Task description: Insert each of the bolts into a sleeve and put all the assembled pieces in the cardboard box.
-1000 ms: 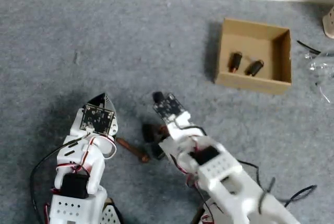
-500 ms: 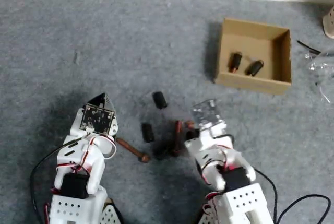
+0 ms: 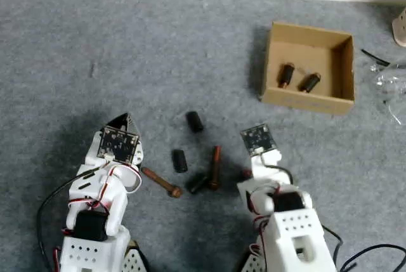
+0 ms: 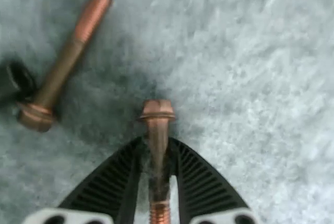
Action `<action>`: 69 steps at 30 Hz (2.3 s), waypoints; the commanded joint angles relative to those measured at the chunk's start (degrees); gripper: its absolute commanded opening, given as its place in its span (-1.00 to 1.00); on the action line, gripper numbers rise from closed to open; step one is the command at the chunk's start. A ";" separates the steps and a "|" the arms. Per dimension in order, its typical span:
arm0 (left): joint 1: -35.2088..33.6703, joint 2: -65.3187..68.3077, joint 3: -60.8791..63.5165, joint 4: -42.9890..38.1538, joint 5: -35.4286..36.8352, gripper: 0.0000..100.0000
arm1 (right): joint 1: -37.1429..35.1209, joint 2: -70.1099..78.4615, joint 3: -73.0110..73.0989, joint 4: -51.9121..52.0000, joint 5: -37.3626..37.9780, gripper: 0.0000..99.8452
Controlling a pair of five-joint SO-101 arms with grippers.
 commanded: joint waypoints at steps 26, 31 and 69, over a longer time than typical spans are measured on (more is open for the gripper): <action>-0.22 -0.84 1.10 -1.76 0.00 -0.99 | 2.68 47.78 -28.00 -1.89 0.97 -0.78; -0.22 -0.84 1.10 -1.76 0.00 -0.99 | 2.77 47.69 -28.00 -3.12 0.97 -0.78; -0.22 -0.84 1.10 -1.76 0.00 -0.99 | 6.02 24.31 -17.98 -8.22 0.62 -0.99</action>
